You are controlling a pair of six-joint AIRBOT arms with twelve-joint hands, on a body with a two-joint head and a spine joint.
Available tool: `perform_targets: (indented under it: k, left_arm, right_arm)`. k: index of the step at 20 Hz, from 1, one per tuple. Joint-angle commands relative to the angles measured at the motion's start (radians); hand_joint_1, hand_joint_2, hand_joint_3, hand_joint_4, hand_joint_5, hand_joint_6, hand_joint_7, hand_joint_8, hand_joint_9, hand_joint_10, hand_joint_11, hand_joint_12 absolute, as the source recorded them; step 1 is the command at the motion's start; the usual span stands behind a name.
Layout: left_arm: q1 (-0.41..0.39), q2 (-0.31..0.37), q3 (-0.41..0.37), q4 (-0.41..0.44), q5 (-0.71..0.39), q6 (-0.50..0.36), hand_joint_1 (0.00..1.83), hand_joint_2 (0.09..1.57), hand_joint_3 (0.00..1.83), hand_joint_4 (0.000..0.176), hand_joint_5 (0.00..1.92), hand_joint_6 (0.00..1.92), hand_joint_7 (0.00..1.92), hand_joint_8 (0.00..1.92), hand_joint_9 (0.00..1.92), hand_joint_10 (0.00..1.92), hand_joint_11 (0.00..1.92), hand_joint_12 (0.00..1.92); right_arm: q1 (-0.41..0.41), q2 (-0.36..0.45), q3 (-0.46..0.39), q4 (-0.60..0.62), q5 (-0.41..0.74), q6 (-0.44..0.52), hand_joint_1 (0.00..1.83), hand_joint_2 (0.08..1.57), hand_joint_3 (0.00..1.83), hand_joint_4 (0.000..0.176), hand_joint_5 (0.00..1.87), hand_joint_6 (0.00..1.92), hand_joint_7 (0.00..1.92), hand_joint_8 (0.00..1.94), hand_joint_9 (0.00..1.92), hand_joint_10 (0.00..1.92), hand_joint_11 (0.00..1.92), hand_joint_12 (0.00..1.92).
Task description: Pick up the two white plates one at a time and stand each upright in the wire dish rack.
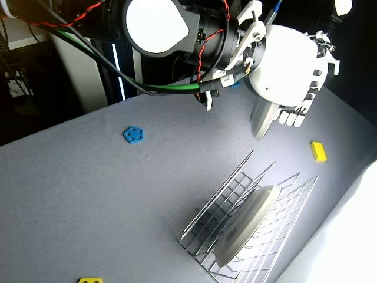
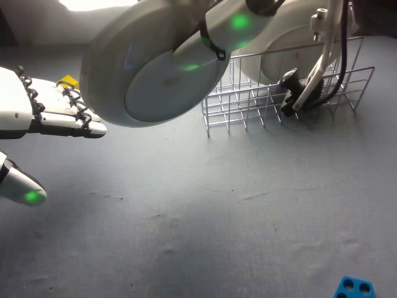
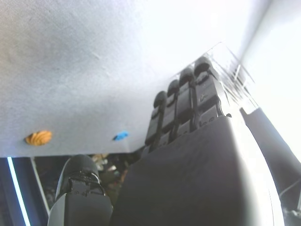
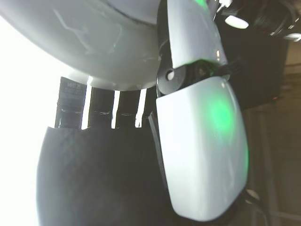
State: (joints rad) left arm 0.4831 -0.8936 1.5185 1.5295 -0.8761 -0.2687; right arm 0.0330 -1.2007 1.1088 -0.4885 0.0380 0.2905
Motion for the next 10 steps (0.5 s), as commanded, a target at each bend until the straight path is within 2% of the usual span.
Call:
perform_targets:
  k: [1,3,5,10]
  left_arm:
    - [-0.007,0.014,-0.001,-0.062,-0.023,-0.005,0.0,1.08,0.0,0.0,0.03,0.01,0.04,0.01,0.03,0.01,0.01,0.0]
    - [-0.007,0.014,-0.003,-0.062,-0.023,-0.005,0.0,1.09,0.0,0.0,0.07,0.0,0.08,0.0,0.07,0.0,0.02,0.03]
    - [-0.007,0.014,-0.003,-0.062,-0.023,-0.005,0.0,1.09,0.0,0.0,0.03,0.01,0.04,0.01,0.03,0.01,0.0,0.0]
    - [-0.007,0.016,-0.005,-0.063,-0.023,-0.006,0.0,1.08,0.0,0.0,0.01,0.0,0.0,0.0,0.0,0.0,0.0,0.0]
  right_arm:
    - [0.024,0.008,-0.003,0.059,0.117,0.026,1.37,1.11,0.0,0.0,0.96,1.08,1.02,0.84,0.91,1.11,0.88,0.97]
    - [0.026,0.015,-0.003,0.125,0.11,0.026,1.37,1.1,0.0,0.0,0.95,1.08,1.03,0.81,0.92,1.11,0.89,0.94]
    - [0.026,0.021,-0.003,0.172,0.098,0.026,1.37,1.12,0.0,0.0,0.92,1.13,0.98,0.89,0.88,1.16,0.86,0.97]
    - [0.03,0.035,-0.003,0.295,0.065,0.025,1.37,1.12,0.0,0.0,0.92,1.14,1.0,0.87,0.9,1.14,0.86,0.98]
